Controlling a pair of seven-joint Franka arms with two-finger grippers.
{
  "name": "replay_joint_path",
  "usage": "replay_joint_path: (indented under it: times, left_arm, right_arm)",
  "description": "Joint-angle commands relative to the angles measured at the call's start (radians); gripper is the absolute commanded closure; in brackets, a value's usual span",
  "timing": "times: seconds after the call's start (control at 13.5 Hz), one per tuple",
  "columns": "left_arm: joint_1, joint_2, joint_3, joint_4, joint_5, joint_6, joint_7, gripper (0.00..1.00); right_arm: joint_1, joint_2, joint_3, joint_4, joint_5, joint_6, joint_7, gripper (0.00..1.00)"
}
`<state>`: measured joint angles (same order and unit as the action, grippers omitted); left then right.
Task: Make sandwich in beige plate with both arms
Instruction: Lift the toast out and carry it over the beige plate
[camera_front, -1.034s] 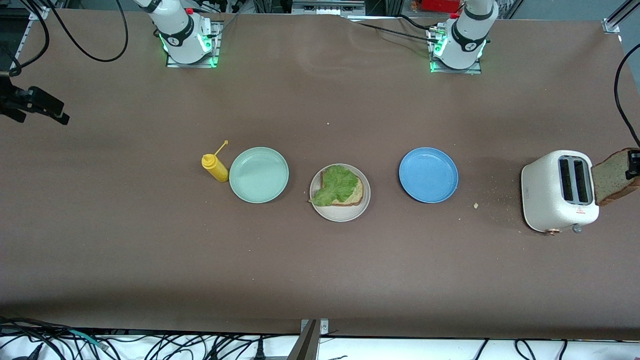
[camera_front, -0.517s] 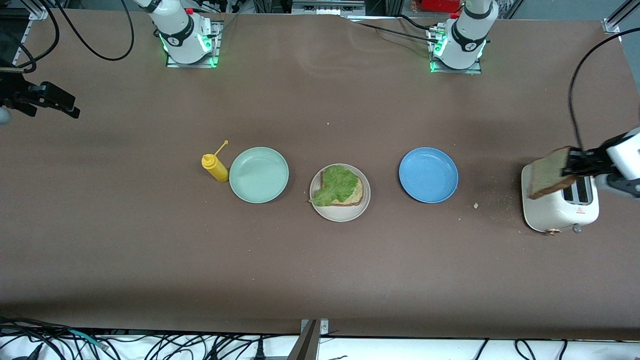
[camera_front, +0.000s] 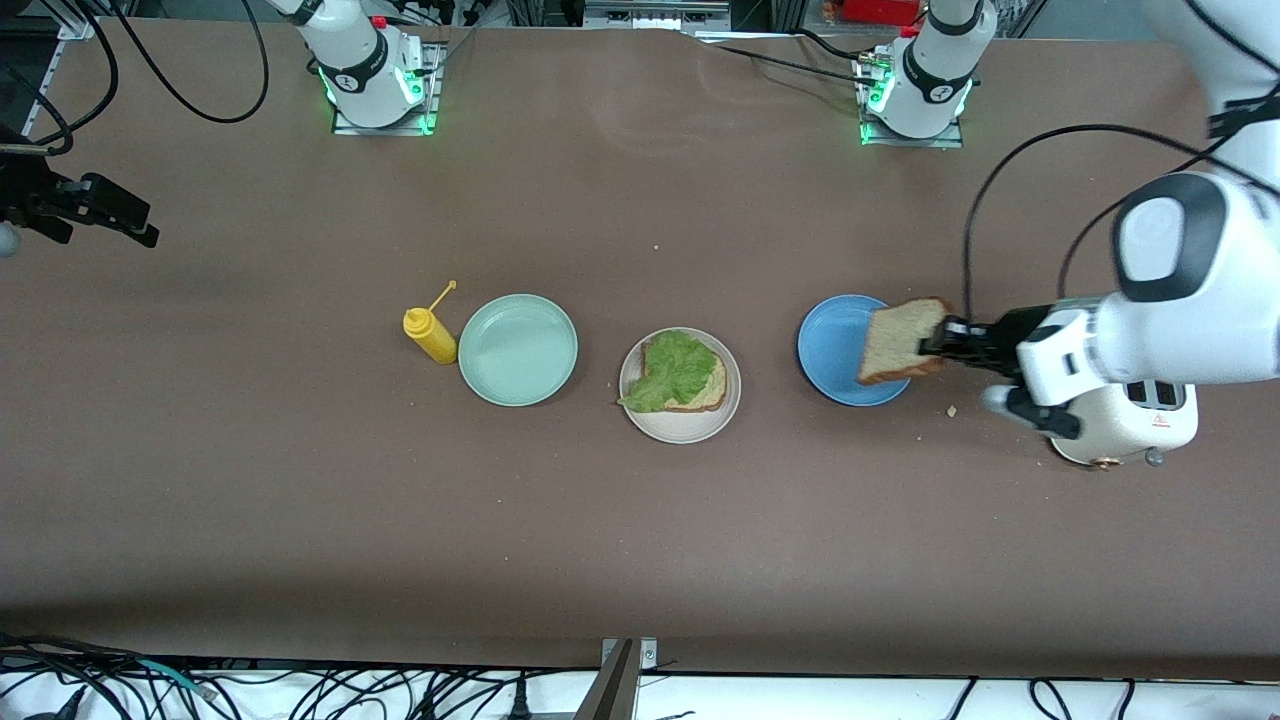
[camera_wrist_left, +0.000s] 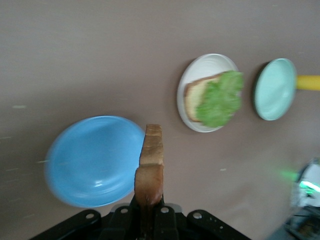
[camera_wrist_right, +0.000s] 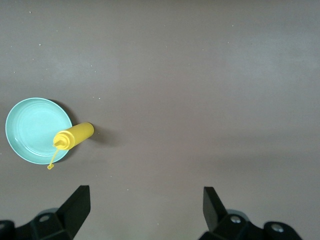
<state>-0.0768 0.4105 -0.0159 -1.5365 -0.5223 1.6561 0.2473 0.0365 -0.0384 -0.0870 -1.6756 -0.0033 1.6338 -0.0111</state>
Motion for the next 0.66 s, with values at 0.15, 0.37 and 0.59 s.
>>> replay_joint_path:
  times: [0.15, 0.37, 0.59]
  left_arm:
    - [-0.092, 0.074, 0.014, 0.029, -0.181, -0.021, -0.172, 1.0]
    - [-0.142, 0.125, 0.014, 0.032, -0.31, -0.01, -0.223, 1.0]
    - [-0.166, 0.209, 0.014, 0.108, -0.38, -0.003, -0.226, 1.0]
  right_arm:
    - [-0.009, -0.008, 0.013, -0.009, -0.001, 0.011, 0.01, 0.0]
    - [-0.009, -0.005, 0.013, -0.009, 0.0, 0.012, 0.01, 0.0]
    - [-0.009, -0.005, 0.013, -0.009, 0.002, 0.012, 0.01, 0.0]
